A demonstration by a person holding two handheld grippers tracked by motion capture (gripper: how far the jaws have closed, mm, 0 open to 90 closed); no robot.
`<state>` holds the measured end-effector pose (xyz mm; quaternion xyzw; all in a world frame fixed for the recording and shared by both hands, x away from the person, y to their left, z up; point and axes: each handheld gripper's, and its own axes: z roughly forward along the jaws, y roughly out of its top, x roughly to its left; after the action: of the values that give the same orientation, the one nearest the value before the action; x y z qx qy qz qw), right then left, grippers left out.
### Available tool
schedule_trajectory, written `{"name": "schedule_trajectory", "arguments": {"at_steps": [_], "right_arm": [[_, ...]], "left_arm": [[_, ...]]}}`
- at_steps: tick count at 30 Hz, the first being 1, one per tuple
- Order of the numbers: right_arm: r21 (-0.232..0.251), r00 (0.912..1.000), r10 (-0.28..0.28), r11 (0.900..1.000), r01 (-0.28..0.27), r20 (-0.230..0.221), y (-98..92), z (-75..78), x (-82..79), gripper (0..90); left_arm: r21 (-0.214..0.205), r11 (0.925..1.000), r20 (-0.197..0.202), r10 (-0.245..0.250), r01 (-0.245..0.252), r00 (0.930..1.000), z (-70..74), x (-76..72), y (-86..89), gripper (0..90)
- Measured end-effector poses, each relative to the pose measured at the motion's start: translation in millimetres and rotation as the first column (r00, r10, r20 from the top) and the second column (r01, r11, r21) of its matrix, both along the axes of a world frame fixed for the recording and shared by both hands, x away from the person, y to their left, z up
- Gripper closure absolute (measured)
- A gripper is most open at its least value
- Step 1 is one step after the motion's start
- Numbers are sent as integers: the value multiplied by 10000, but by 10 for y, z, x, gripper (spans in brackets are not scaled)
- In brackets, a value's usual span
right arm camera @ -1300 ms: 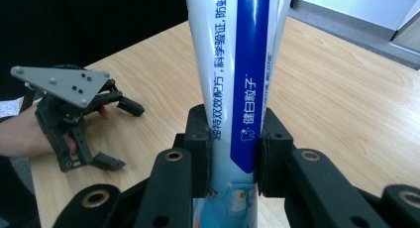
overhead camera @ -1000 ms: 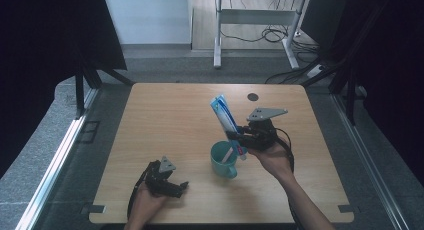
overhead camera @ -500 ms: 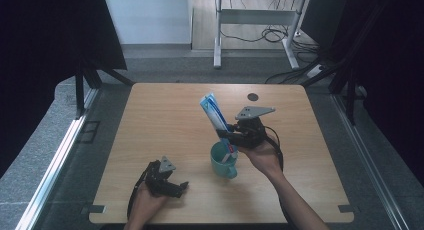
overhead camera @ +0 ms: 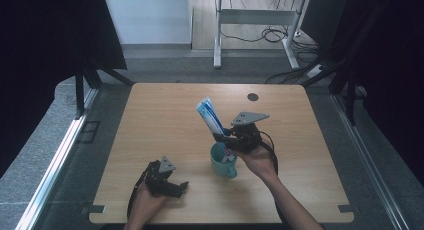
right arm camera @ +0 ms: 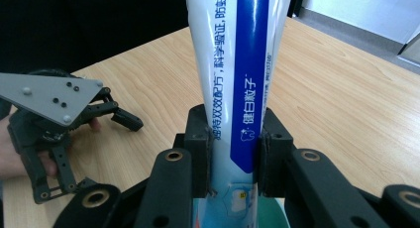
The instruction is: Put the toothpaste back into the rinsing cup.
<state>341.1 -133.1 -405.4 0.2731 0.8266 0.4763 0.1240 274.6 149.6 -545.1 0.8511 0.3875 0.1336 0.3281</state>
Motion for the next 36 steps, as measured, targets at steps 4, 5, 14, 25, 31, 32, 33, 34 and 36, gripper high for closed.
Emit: {"name": "schedule_trajectory", "arguments": {"at_steps": [4, 5, 14, 25, 31, 32, 33, 34, 36], "right_arm": [[88, 10000, -1, 10000, 1, -15, 2, -73, -4, 712], [96, 10000, -10, 10000, 10, -6, 3, -93, -6, 712], [42, 9999, -39, 10000, 40, -155, 8, -275, -11, 711], [32, 9993, -91, 10000, 93, -355, -13, -406, -16, 708], [-22, 9991, -81, 10000, 80, -419, -14, -455, -30, 707], [-42, 9992, -73, 10000, 72, -406, -12, -461, -32, 707], [-53, 9992, -69, 10000, 66, -394, -10, -466, -35, 706], [-74, 9992, -61, 10000, 58, -393, -7, -470, -40, 706], [-124, 9994, -38, 9999, 34, -344, -2, -482, -47, 704]], "left_arm": [[8, 10000, -5, 0, 0, 10000, 1, 0, 0, 0], [9, 10000, -5, 1, -1, 10000, 1, 0, 0, 0], [11, 10000, 2, 1, -1, 10000, 1, -1, 0, 0], [-4, 10000, 16, 7, -7, 10000, -1, -1, -1, 0], [-5, 10000, 16, 5, -5, 10000, -1, -1, -1, 0], [-4, 10000, 16, 3, -3, 10000, -1, -1, -1, 0], [-2, 10000, 17, 5, -5, 10000, -1, -1, -1, 0], [-5, 10000, 18, 5, -5, 10000, -1, -1, -1, 0], [-4, 10000, 16, 4, -4, 10000, -1, -1, 0, 0]]}}
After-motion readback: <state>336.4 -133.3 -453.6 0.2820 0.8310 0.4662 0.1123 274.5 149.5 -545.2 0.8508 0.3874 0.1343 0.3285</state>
